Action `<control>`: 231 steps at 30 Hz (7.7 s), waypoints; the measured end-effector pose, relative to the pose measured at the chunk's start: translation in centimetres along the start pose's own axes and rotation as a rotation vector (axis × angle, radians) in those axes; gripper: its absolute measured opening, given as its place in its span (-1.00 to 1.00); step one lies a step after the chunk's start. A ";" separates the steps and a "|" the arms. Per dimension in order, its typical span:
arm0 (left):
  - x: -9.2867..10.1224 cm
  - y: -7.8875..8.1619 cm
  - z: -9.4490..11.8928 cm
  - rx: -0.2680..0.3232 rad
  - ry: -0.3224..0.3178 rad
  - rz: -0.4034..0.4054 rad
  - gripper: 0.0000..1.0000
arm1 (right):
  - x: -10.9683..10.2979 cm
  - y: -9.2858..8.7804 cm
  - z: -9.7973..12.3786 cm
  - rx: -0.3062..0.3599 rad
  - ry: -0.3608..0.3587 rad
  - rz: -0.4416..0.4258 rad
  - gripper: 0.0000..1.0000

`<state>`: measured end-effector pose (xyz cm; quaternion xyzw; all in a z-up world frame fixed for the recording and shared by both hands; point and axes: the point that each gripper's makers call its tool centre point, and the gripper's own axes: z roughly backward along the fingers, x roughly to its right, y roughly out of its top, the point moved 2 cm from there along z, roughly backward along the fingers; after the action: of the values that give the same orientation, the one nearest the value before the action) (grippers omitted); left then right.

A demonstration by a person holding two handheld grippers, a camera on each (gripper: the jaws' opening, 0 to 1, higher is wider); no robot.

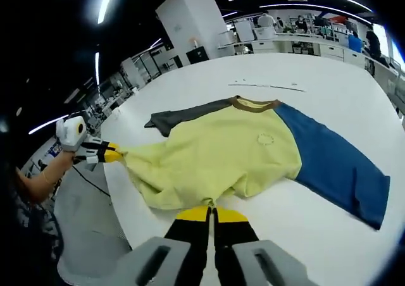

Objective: Fold the garment on the visible template until the final outline fits inside the template.

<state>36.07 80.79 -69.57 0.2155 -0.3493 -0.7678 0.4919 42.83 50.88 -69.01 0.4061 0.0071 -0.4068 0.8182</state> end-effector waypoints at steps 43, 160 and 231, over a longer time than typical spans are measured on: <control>4.5 -6.2 1.3 -0.190 -0.024 0.111 -0.98 | -0.1 -13.2 5.5 -0.114 -0.273 -0.014 -1.00; 1.5 -0.5 2.1 0.057 0.043 0.076 0.95 | 16.2 0.2 4.3 0.050 -0.405 -0.065 0.16; 0.9 -1.2 3.2 0.054 0.069 0.066 0.75 | 17.5 7.6 2.6 -0.027 -0.511 -0.041 -1.00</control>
<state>32.84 81.31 -68.36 0.2433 -0.3598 -0.7335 0.5228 58.86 40.14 -68.25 0.2789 -0.1859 -0.5127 0.7905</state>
